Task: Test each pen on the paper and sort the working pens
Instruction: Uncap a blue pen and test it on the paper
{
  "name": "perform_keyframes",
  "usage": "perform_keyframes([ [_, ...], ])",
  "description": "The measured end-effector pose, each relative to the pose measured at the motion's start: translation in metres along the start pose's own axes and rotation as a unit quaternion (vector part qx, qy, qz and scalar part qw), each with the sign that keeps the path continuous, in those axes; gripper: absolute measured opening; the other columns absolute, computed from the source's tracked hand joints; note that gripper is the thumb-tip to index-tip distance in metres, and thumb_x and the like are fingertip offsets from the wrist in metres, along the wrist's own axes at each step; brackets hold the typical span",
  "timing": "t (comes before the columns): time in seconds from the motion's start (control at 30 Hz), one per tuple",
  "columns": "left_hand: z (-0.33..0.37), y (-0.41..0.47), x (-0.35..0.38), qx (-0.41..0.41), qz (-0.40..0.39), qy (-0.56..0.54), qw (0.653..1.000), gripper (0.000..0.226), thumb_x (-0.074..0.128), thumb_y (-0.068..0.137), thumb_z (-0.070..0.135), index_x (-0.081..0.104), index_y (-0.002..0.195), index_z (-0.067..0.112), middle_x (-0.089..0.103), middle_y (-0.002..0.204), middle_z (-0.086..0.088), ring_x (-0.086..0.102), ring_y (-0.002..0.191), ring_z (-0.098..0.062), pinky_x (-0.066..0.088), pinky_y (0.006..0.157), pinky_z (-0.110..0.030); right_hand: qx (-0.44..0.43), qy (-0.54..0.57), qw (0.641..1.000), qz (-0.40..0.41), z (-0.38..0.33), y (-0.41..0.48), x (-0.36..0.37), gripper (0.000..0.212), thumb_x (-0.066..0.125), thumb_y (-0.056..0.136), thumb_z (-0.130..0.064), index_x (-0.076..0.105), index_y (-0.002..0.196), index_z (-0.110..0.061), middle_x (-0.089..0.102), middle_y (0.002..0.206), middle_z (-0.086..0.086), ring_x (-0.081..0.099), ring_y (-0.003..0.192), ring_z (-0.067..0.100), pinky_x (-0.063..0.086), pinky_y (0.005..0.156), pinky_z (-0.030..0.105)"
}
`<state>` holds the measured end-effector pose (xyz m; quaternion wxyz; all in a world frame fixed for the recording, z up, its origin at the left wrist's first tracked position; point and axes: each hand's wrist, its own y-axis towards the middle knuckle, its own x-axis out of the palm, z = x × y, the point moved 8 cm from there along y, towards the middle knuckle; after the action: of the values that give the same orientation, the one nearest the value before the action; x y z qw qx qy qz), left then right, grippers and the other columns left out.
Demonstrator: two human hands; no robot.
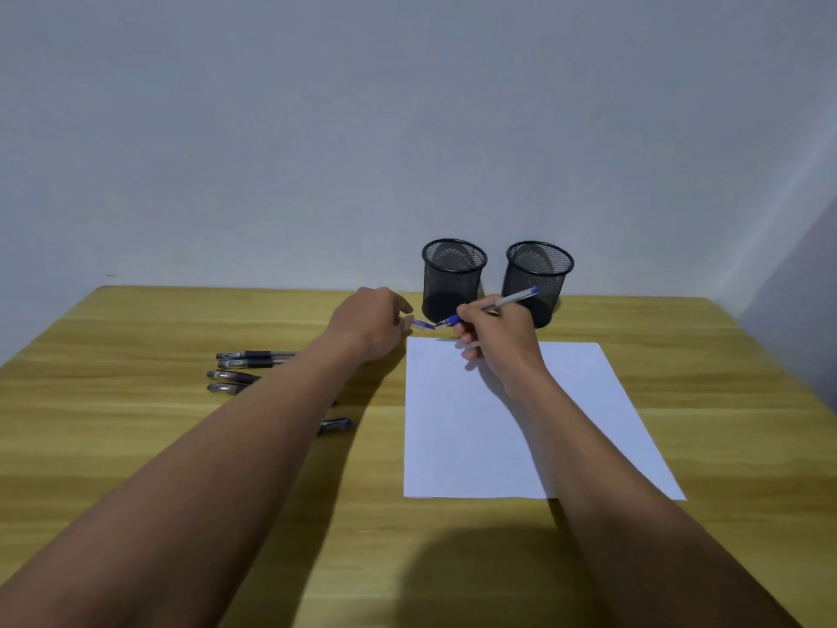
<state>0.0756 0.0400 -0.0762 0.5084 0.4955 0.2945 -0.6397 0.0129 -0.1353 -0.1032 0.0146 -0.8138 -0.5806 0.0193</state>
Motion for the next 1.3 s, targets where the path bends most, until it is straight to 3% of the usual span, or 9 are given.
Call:
perform_keyframes([
  [0.17,0.0,0.0,0.002,0.031,0.052,0.011,0.998,0.017,0.065,0.09,0.021,0.077,0.099,0.027,0.073,0.098,-0.002,0.062,0.094,-0.027,0.042,0.067,-0.029,-0.019,0.023,1.0,0.011,-0.007,-0.006,-0.007,0.007,0.069,0.094,-0.011,0.068,0.09,-0.005,0.062,0.069,0.01,0.057,0.056,0.018,0.052,0.051,0.031],
  [0.33,-0.001,-0.017,-0.01,0.03,0.07,-0.109,0.991,0.012,0.064,0.09,0.015,0.076,0.093,0.017,0.074,0.087,0.0,0.065,0.083,-0.019,0.053,0.072,-0.033,-0.013,0.059,0.998,0.01,-0.011,-0.017,-0.01,0.003,0.069,0.093,-0.008,0.07,0.09,-0.008,0.069,0.076,0.005,0.067,0.074,0.015,0.058,0.056,0.029],
  [0.53,0.013,-0.046,-0.034,0.015,0.099,-0.28,0.955,0.005,0.075,0.085,0.011,0.074,0.089,0.014,0.074,0.083,0.002,0.067,0.076,-0.011,0.047,0.064,-0.009,-0.005,0.118,0.993,0.002,-0.02,-0.036,-0.019,0.002,0.072,0.091,-0.008,0.072,0.091,-0.01,0.077,0.082,0.005,0.073,0.083,0.016,0.061,0.063,0.03],
  [0.7,0.032,-0.062,-0.046,0.028,0.08,-0.329,0.94,0.011,0.077,0.083,0.012,0.077,0.092,0.017,0.075,0.08,0.005,0.068,0.069,-0.008,0.056,0.074,-0.027,-0.014,0.136,0.991,-0.011,-0.039,-0.055,-0.03,0.003,0.069,0.093,-0.007,0.07,0.092,-0.01,0.075,0.086,0.009,0.074,0.077,0.014,0.062,0.061,0.028],
  [0.87,0.049,-0.073,-0.061,0.034,0.076,-0.356,0.931,0.01,0.076,0.083,0.012,0.077,0.092,0.017,0.076,0.078,0.001,0.066,0.064,-0.009,0.054,0.07,-0.028,-0.022,0.14,0.99,-0.02,-0.056,-0.07,-0.043,0.004,0.068,0.093,-0.007,0.069,0.092,-0.011,0.075,0.082,0.007,0.074,0.071,0.01,0.062,0.064,0.029],
  [1.1,0.066,-0.082,-0.069,0.037,0.07,-0.405,0.911,0.01,0.075,0.083,0.011,0.077,0.093,0.014,0.077,0.084,-0.006,0.074,0.08,-0.027,0.06,0.08,-0.043,-0.026,0.153,0.988,-0.022,-0.072,-0.082,-0.054,0.003,0.068,0.093,-0.007,0.07,0.093,-0.009,0.076,0.08,0.006,0.074,0.073,0.013,0.062,0.061,0.027],
  [1.3,0.081,-0.091,-0.066,0.014,0.03,-0.535,0.844,0.011,0.072,0.085,0.001,0.075,0.096,0.005,0.075,0.092,-0.017,0.071,0.08,-0.021,0.06,0.079,-0.028,-0.012,0.176,0.982,-0.064,-0.079,-0.089,-0.045,0.002,0.07,0.093,-0.009,0.071,0.092,-0.008,0.076,0.078,0.008,0.075,0.072,0.013,0.063,0.065,0.026],
])
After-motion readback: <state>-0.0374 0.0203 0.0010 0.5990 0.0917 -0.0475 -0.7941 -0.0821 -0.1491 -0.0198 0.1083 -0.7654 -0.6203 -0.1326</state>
